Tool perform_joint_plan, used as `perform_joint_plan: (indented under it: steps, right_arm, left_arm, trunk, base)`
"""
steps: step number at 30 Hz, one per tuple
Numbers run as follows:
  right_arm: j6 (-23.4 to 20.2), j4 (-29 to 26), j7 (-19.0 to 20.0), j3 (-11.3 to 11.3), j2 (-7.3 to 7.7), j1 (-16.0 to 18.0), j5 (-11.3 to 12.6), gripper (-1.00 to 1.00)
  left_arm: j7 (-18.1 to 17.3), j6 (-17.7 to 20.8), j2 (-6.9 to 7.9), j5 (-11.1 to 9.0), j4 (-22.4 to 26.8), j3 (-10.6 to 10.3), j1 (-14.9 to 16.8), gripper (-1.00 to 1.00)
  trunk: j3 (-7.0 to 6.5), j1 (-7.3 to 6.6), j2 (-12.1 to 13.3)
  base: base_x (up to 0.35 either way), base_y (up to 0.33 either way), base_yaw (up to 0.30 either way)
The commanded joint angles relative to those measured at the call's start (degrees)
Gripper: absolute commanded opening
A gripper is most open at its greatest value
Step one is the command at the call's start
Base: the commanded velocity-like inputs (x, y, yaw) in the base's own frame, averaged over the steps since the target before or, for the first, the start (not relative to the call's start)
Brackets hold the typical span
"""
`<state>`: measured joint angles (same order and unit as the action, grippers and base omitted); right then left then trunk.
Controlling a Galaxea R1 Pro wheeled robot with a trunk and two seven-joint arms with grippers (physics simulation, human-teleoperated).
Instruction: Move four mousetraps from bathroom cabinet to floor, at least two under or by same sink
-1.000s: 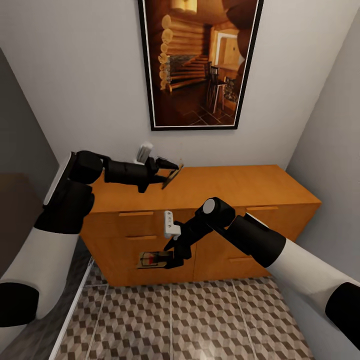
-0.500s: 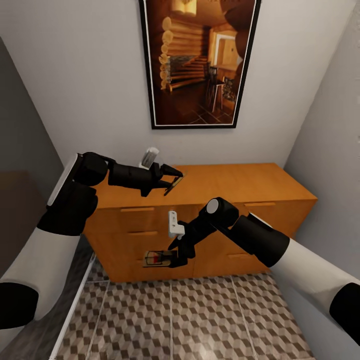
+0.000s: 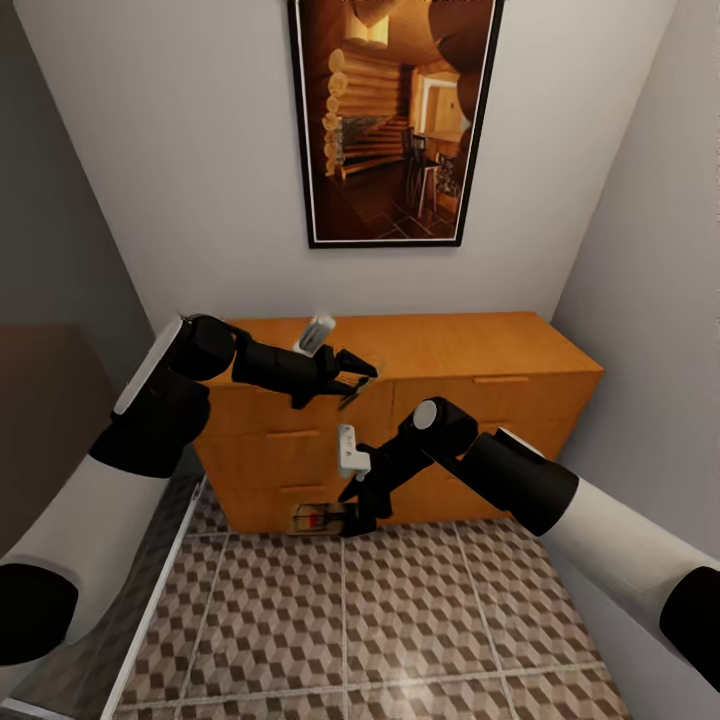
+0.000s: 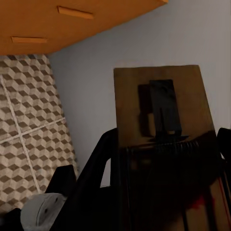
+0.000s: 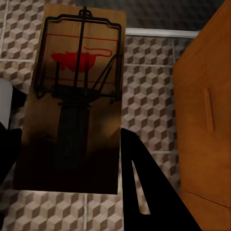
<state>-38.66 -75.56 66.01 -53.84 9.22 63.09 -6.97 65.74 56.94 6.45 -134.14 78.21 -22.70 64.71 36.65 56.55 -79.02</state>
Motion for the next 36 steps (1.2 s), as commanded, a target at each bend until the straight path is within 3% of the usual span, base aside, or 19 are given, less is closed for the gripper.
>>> perform_joint_plan:
  steps: [1,14,20,24,30,36]
  right_arm:
    - [-0.6,0.2,0.3,0.0,0.01,0.0,-0.1,-1.0]
    - [-0.5,0.7,0.3,-0.1,2.59,-0.1,-0.1,-1.0]
    - [-0.5,0.7,0.3,-0.1,2.72,-0.2,-0.1,-1.0]
    - [-0.5,0.7,0.3,-0.3,2.73,-0.2,-0.1,-1.0]
    - [-0.5,0.7,0.3,-3.3,2.8,-0.2,-0.1,-1.0]
    - [-0.5,0.7,0.3,-4.1,2.87,-0.3,-0.1,-1.0]
  left_arm:
    - [0.5,0.1,0.03,-0.5,0.0,-0.4,0.1,-1.0]
    - [0.5,0.1,0.22,-0.3,-0.1,-5.7,-0.1,-1.0]
    - [0.6,0.0,0.16,-0.1,-0.1,-5.9,-0.1,-1.0]
    - [0.6,0.0,0.14,1.1,-0.1,-6.0,-0.1,-1.0]
    - [0.5,0.0,0.1,3.3,-0.2,-5.9,-0.1,-1.0]
    - [0.5,0.0,0.06,3.7,-0.1,-5.6,-0.1,-1.0]
  trunk:
    - [0.06,-0.02,0.0]
    - [0.06,-0.02,0.0]
    - [0.06,-0.02,0.0]
    - [0.06,-0.02,0.0]
    - [0.06,-0.02,0.0]
    - [0.06,-0.02,0.0]
  base:
    - [-0.072,0.0,0.0]
    - [-0.009,0.0,0.0]
    - [0.0,0.0,0.0]
    - [0.0,0.0,0.0]
    - [0.0,0.0,0.0]
    - [0.0,0.0,0.0]
